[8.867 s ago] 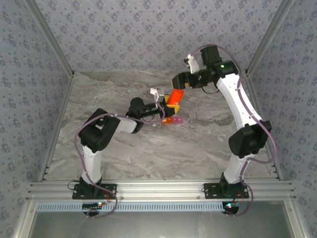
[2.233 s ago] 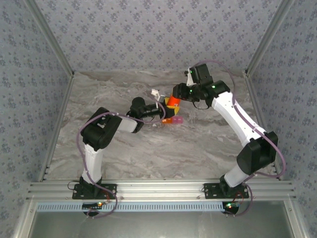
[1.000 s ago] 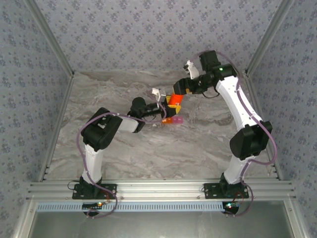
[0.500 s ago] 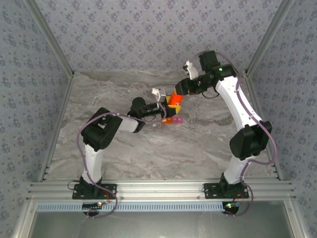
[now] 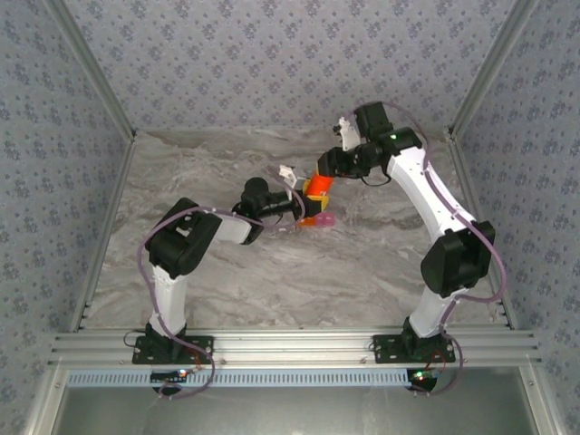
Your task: Sort the pills into containers
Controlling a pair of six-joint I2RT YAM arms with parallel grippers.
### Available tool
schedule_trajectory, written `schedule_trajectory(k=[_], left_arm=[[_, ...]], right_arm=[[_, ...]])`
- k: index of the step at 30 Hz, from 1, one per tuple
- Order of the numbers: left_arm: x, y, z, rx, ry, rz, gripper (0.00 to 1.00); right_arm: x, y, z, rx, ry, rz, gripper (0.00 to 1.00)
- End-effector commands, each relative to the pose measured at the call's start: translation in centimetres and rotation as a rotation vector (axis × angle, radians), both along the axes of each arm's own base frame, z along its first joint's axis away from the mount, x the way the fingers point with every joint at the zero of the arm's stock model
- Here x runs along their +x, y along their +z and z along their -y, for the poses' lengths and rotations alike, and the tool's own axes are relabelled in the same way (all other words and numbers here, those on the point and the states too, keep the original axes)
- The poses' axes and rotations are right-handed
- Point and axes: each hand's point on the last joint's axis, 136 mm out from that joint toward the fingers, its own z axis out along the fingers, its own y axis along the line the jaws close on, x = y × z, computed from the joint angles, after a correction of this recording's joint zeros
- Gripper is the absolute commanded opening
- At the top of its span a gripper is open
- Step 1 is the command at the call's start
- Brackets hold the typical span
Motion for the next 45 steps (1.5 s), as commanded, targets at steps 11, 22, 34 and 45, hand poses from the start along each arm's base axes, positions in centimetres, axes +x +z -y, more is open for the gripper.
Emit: schedule_trajectory(k=[11,22,34,45], left_arm=[[-1.5,6.9,1.9,-0.040,0.048,0.326,0.00],[-0.6,6.9,0.9,-0.093,0.065,0.282,0.00],[-0.7,6.7,0.0,-0.127,0.030,0.228,0.00],[-1.6,7.0,0.6,-0.195,-0.144,0.118,0.00]], right_arm=[[-0.9,-2.9,-1.6,0.073,-0.245,-0.119,0.44],[0.2,1.3,-0.4,0.135,-0.238,-0.067,0.62],[0.4,7.3,2.6,0.163,-0.180,0.096,0.88],[-1.7,7.9,1.5,0.153,0.283,0.310,0.86]])
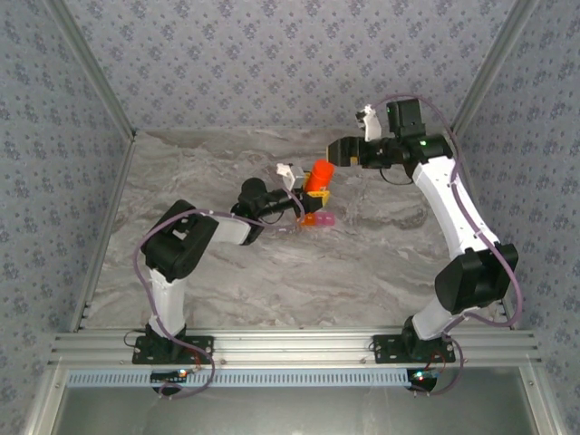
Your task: Sort the pills into containers
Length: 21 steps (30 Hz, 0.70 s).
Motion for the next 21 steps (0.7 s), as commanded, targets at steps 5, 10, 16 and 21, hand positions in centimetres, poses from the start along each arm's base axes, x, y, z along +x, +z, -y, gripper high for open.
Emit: schedule_trajectory(k=[5,10,16,21], left_arm=[[-1.1,2.4,0.6,-0.063,-0.097,0.029,0.00],[-1.0,2.4,0.5,-0.064,-0.096,0.026,0.00],[-1.0,2.4,0.5,-0.065,-0.092,0.025,0.00],[-1.0,2.4,0.5,-0.065,-0.092,0.024,0.00]], right_arm=[[-2.0,0.1,-2.2,-0.028,0.219,0.058,0.85],[-2.1,-0.5,-2.8,-0.044,0.232,0.039,0.82],[-1.9,-1.1,-2.8,-0.061,0.226,0.025,0.76],[-1.9,-1.6,-2.6,-0.069,0.218,0.009,0.70]])
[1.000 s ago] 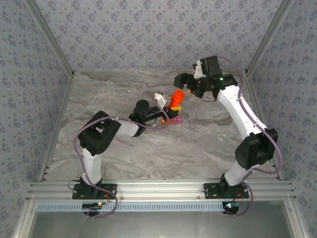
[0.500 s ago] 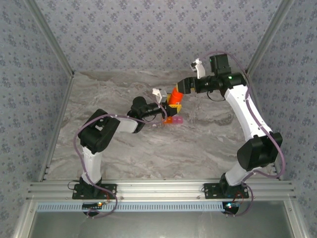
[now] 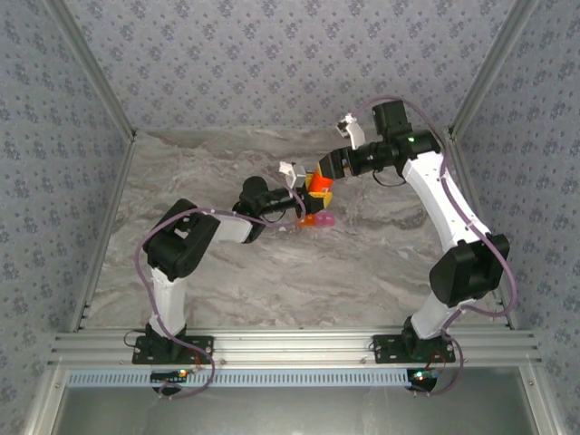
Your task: Sort the pills into containers
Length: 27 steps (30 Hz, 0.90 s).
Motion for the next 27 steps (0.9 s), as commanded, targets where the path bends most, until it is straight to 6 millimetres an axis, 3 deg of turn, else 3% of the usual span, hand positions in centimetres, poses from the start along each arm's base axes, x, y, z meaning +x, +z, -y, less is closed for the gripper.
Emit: schedule_trajectory(k=[1,12,19,22,27], left_arm=[[-0.3,2.2,-0.1,-0.054,-0.018,0.060,0.00],[-0.2,2.2,-0.1,-0.055,-0.016,0.057,0.00],[-0.2,2.1,-0.1,-0.054,-0.017,0.054,0.00],[-0.2,2.1,-0.2,-0.055,-0.009,0.056,0.00],[0.2,2.2,-0.5,-0.040,0.069,0.102,0.00]], right_arm=[[0.0,0.0,-0.1,-0.015,0.011,-0.007,0.69],[0.0,-0.8,0.0,-0.032,0.005,-0.026,0.67],[0.1,-1.1,0.0,-0.040,-0.006,-0.036,0.51],[0.2,-1.7,-0.1,-0.064,-0.033,-0.055,0.47],[0.6,-4.5,-0.1,-0.111,-0.172,-0.150,0.42]])
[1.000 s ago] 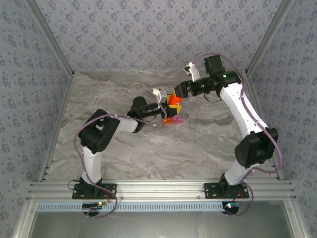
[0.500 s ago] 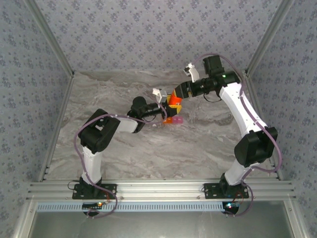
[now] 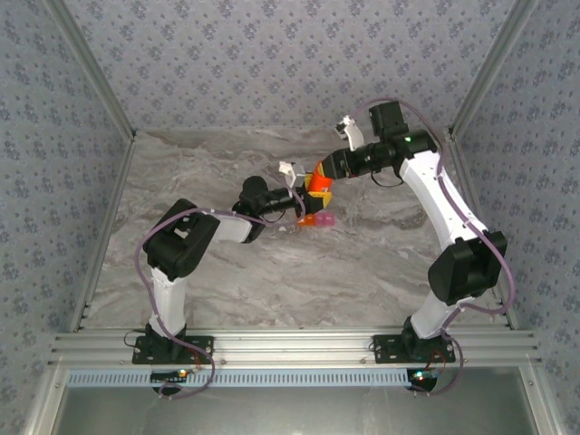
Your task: Sort the pills into containers
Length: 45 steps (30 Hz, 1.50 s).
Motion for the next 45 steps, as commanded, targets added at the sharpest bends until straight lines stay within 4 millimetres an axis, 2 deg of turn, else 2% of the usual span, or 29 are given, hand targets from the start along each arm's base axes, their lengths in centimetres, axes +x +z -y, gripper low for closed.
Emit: schedule_trajectory(k=[1,4,7,10,18,22,25,28,32,35,37,40,42,45], left_arm=[[-0.3,2.7,-0.3,-0.037,0.071,0.137,0.00],[-0.3,2.7,-0.4,-0.004,0.137,0.190,0.00],[-0.4,2.5,-0.5,0.010,0.155,0.204,0.00],[-0.3,2.4,-0.5,0.013,0.160,0.204,0.00],[-0.2,2.4,-0.3,0.015,0.153,0.201,0.00],[-0.1,2.3,-0.3,0.012,0.149,0.192,0.00],[0.0,2.3,-0.4,0.005,0.148,0.181,0.00],[0.2,2.3,-0.6,-0.010,0.151,0.168,0.00],[0.5,2.4,-1.0,-0.025,0.156,0.153,0.00],[0.3,2.4,-1.1,-0.033,0.132,0.142,0.00],[0.1,2.6,-0.9,-0.044,0.105,0.131,0.00],[-0.3,2.5,-0.6,-0.047,0.056,0.117,0.00],[-0.5,2.4,-0.3,-0.048,0.031,0.107,0.00],[-0.5,2.4,-0.2,-0.049,0.022,0.102,0.00]], right_arm=[[0.1,-3.6,0.2,-0.079,-0.145,-0.117,0.42],[0.1,-5.8,0.6,-0.112,-0.293,-0.175,0.42],[0.2,-7.0,0.3,-0.031,-0.435,-0.208,0.42],[0.3,-7.1,-0.1,0.007,-0.504,-0.202,0.40],[-0.2,-6.8,-1.1,0.009,-0.475,-0.219,0.41],[0.3,-5.5,-0.6,0.029,-0.465,-0.209,0.48],[1.0,-3.5,0.4,0.078,-0.463,-0.193,0.59],[1.7,-0.6,1.6,0.145,-0.457,-0.158,0.70],[0.8,2.7,3.0,0.177,-0.420,-0.124,0.83],[0.3,4.6,2.5,0.187,-0.314,-0.071,0.86],[-0.1,4.9,1.8,0.162,-0.207,-0.043,0.86],[-0.4,4.2,1.1,0.063,-0.063,0.022,0.85],[-0.4,3.2,1.1,-0.022,-0.016,0.055,0.84],[-0.4,2.9,0.8,-0.048,0.040,0.070,0.83]])
